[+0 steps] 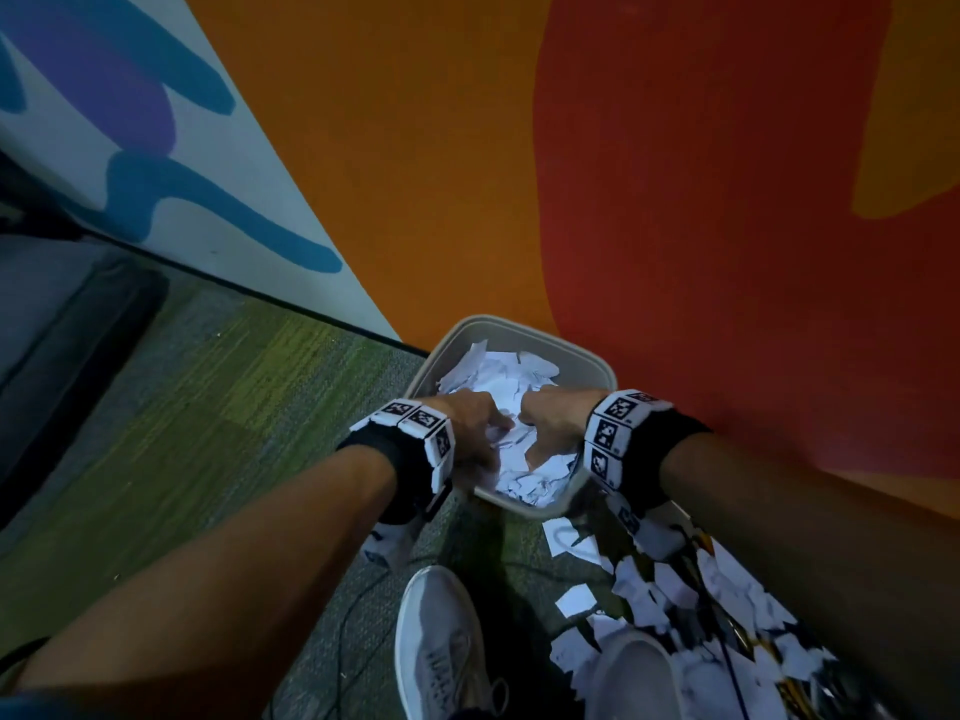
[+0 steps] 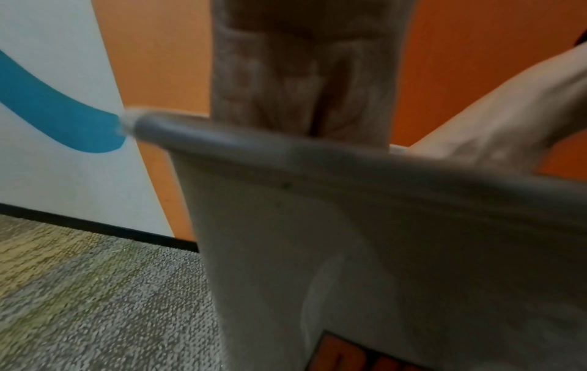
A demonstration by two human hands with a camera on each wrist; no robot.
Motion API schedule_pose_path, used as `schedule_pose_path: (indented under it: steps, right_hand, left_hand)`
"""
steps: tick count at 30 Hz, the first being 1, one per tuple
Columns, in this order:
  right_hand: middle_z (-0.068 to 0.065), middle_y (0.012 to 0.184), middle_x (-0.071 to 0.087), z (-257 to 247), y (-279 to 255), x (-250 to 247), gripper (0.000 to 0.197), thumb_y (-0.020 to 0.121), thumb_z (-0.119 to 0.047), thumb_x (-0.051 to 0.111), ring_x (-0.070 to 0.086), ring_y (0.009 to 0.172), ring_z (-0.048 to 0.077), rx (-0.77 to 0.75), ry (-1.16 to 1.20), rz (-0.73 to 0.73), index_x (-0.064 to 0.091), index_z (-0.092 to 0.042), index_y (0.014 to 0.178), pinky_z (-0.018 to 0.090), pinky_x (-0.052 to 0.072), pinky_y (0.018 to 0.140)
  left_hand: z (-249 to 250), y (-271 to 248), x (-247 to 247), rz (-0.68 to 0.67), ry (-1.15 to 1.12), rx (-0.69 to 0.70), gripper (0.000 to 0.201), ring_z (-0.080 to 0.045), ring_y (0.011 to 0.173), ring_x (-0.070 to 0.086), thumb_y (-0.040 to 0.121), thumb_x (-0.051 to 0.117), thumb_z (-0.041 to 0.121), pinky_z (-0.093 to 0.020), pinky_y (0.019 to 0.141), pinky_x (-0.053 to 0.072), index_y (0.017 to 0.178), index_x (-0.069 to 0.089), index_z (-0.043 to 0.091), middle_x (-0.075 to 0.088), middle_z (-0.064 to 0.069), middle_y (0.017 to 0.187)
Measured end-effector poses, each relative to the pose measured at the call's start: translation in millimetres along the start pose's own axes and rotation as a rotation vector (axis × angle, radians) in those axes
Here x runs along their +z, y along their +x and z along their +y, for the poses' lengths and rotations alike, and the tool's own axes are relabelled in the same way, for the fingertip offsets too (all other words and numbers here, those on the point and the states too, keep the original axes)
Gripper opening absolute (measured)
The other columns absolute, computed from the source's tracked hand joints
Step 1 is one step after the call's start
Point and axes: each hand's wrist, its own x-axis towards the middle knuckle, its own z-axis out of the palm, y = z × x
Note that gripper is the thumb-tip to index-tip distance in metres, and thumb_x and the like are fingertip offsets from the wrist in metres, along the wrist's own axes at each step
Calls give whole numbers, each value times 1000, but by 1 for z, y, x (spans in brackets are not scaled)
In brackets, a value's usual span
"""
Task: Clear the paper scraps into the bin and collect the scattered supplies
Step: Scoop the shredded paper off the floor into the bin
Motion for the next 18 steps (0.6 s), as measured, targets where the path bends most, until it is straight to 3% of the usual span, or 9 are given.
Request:
schedule_pose_path:
  steps: [2, 4, 8, 10, 12, 14, 16, 18]
  right_hand:
    - [8, 97, 57, 0, 7, 4, 42, 83, -36, 76, 58, 84, 28, -8, -20, -11, 57, -4, 103, 30, 41, 61]
    - [13, 112, 59, -1, 11, 8, 48, 84, -34, 75, 59, 93, 30, -7, -21, -13, 58, -2, 116, 30, 40, 65]
    - [13, 102, 61, -1, 8, 10, 38, 85, -32, 75, 55, 75, 24, 13, -12, 20, 58, -3, 101, 29, 39, 53]
    - [11, 110, 60, -2, -1, 7, 43, 83, -36, 76, 57, 84, 25, 6, 15, 28, 55, -7, 108, 31, 45, 63]
    - [9, 117, 58, 2, -12, 1, 61, 79, -40, 79, 58, 94, 25, -19, 92, 59, 53, -14, 128, 35, 49, 77]
    - [8, 132, 55, 8, -32, -8, 76, 78, -40, 80, 58, 105, 23, -49, 188, 121, 45, -20, 142, 35, 49, 86]
    - [5, 146, 48, 15, -56, -15, 79, 80, -37, 79, 57, 118, 22, -74, 313, 197, 39, -22, 147, 34, 47, 96]
    - [5, 149, 46, 22, -80, -21, 80, 81, -36, 79, 56, 125, 24, -90, 401, 286, 38, -22, 149, 36, 45, 104]
  left_hand:
    - [2, 5, 2, -2, 62, -9, 43, -22, 97, 67, 75, 77, 37, -39, 90, 57, 117, 64, 40, 70, -1, 117]
    - [1, 9, 4, -1, 74, -15, 49, -21, 94, 67, 76, 74, 39, -37, 88, 57, 124, 64, 36, 70, -1, 115]
    - [-2, 4, 4, 17, 61, 1, 63, -22, 97, 65, 73, 74, 41, -38, 91, 55, 133, 57, 37, 67, 0, 118]
    - [-1, -5, 3, -11, 29, 22, 61, -24, 94, 66, 77, 77, 35, -40, 86, 57, 134, 56, 27, 68, -3, 114]
    - [0, -15, -4, -54, -54, 52, 54, -24, 85, 67, 83, 77, 25, -36, 76, 56, 132, 57, 19, 70, -5, 103]
    - [5, -28, -19, -27, -39, 67, 58, -26, 104, 64, 84, 78, 23, -37, 89, 52, 137, 55, 22, 67, -1, 120]
    - [13, -44, -34, 42, 70, 96, 67, -25, 126, 53, 84, 79, 32, -36, 104, 44, 144, 50, 24, 54, 1, 142]
    - [24, -58, -50, 111, 181, 125, 65, -23, 133, 48, 86, 75, 38, -36, 109, 40, 144, 51, 24, 47, -1, 150]
